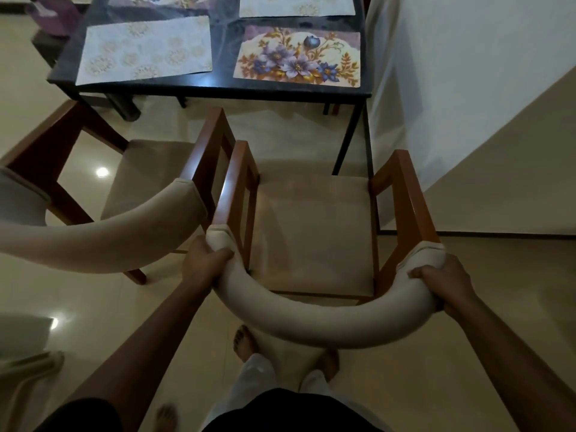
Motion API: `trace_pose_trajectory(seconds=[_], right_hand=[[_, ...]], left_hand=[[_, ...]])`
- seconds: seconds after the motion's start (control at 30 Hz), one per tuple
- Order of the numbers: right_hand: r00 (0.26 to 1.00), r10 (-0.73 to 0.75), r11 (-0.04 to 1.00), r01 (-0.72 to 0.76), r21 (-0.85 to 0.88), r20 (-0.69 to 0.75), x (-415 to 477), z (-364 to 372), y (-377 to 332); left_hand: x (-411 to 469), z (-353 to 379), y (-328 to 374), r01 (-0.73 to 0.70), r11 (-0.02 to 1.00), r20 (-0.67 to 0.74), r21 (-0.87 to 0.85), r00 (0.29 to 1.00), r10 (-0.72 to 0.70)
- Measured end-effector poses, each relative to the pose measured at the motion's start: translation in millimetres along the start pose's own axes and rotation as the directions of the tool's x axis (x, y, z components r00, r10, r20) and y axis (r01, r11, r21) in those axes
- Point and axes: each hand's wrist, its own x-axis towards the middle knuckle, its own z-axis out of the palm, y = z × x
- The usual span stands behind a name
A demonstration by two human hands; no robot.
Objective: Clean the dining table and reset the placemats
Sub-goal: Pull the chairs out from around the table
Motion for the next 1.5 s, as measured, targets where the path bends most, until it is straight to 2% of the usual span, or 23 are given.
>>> trace_pose_trajectory(seconds=[0.07,0.17,0.4,0.77,1.1,1.23,1.37,1.5], right_hand=[[1.000,0.018,0.999,-0.018,-0.036,-0.020,20,13,-10],[0.999,-0.017,0.999,0.018,-0.031,0.029,63,26,-16],[0.987,-0.098,0.995,0.093,0.042,0.127,58,18,-60],[0.982,-0.113,0.993,0.106,0.052,0.152,70,26,-83],[0.984,-0.098,0.993,0.085,0.087,0.149,65,28,-97],[0.988,-0.086,0.992,0.073,0.103,0.131,62,29,-96],[0.988,-0.105,0.993,0.098,0.070,0.111,57,34,-95],[0.984,-0.164,0.984,0.168,-0.054,0.073,45,39,-94]], left_hand=[[16,-5,7,-0.007,1.000,0.000,-0.010,1.000,0.007],[41,-10,17,0.008,1.000,0.004,-0.006,1.000,-0.008],[92,-13,36,0.024,1.000,-0.012,0.009,1.000,-0.024],[108,-16,51,0.043,0.999,-0.046,-0.018,0.998,-0.044],[120,-16,58,0.063,0.998,-0.019,0.027,0.998,-0.063],[127,-17,59,0.120,0.991,0.023,0.051,0.992,-0.121],[120,-18,57,0.121,0.991,0.038,0.051,0.992,-0.123],[101,-13,50,0.113,0.994,0.034,-0.005,0.993,-0.112]])
